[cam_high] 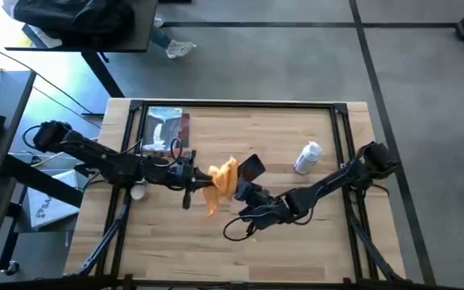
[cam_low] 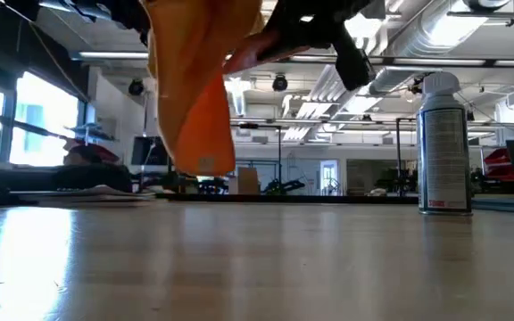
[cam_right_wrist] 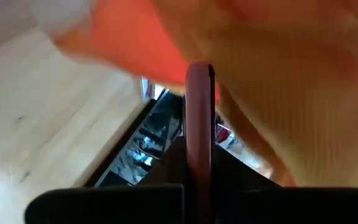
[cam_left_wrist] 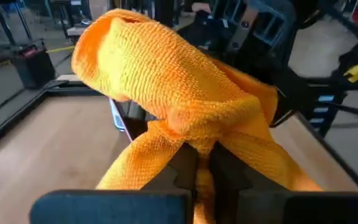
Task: Apply microfiber cloth
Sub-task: Wipe the front and back of the cellphone with the yellow microfiber cloth
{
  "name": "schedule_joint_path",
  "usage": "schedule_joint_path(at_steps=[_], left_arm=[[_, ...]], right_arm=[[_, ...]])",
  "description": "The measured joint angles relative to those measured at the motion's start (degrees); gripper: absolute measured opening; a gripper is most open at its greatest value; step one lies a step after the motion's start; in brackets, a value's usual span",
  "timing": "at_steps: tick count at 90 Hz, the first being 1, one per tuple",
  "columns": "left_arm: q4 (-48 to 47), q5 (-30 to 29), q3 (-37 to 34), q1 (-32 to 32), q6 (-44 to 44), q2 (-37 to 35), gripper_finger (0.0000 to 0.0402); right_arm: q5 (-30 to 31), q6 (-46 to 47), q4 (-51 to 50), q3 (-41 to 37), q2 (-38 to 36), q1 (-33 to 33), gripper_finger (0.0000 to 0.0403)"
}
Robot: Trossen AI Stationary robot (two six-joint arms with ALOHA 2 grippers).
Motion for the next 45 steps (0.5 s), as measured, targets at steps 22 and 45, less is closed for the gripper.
schedule_joint_path(at_steps=[22,45], left_arm=[[12.3,-2.2,0.0,0.0,7.1,10.4,0.0003],[21.4,-2.0,2.8,-0.2,13.2,17.5,0.0003]], right_arm=[[0.1,-0.7,3.6,-0.1,0.0,-1.9,0.0],[-2.1,0.1,3.6,-0.2,0.0,-2.5,0.0]])
